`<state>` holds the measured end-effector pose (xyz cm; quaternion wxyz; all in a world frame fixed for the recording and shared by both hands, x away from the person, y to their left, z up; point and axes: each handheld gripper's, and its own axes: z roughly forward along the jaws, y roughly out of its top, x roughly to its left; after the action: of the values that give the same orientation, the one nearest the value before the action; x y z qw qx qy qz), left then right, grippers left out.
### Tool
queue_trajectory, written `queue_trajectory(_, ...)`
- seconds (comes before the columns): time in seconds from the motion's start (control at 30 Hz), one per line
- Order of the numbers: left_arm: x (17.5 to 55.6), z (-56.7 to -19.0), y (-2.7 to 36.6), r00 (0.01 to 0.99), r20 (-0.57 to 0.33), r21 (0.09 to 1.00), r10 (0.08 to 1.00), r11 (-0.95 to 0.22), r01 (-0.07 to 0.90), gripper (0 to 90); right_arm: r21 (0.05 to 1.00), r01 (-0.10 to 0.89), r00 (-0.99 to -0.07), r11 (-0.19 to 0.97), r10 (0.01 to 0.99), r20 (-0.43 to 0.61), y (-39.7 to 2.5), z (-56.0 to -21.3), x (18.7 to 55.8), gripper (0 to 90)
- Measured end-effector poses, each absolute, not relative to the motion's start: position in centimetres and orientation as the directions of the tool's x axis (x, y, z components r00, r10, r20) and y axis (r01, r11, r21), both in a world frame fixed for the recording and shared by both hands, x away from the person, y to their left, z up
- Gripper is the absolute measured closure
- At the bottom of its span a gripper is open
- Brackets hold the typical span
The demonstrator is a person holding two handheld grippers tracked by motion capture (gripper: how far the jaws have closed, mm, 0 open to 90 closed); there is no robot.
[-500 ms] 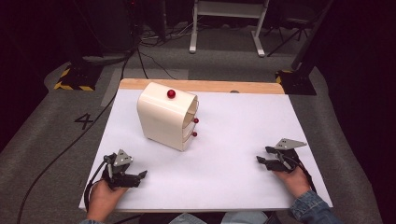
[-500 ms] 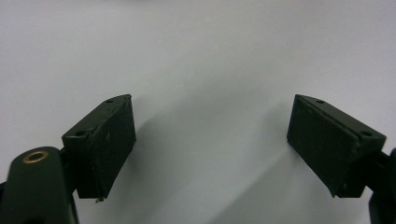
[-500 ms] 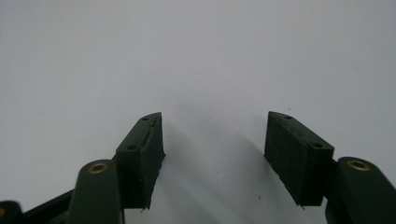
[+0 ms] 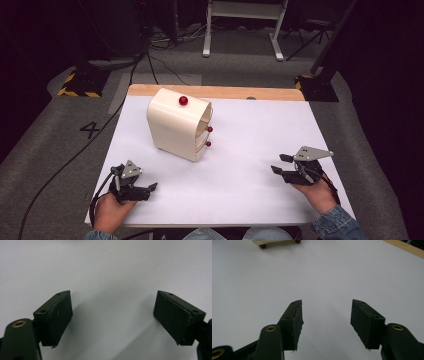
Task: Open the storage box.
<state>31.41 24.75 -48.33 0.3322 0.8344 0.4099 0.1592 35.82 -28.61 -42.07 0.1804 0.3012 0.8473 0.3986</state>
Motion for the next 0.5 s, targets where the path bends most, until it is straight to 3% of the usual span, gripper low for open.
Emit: queue_trajectory(0.5, 31.4, -48.3, 24.8, 0.612, -0.014, 0.686, 0.791, -0.438, 0.581, 15.9, 0.843, 0.274, -0.828, 0.463, 0.559, -0.037, -21.7, -39.9, 38.2, 49.4)
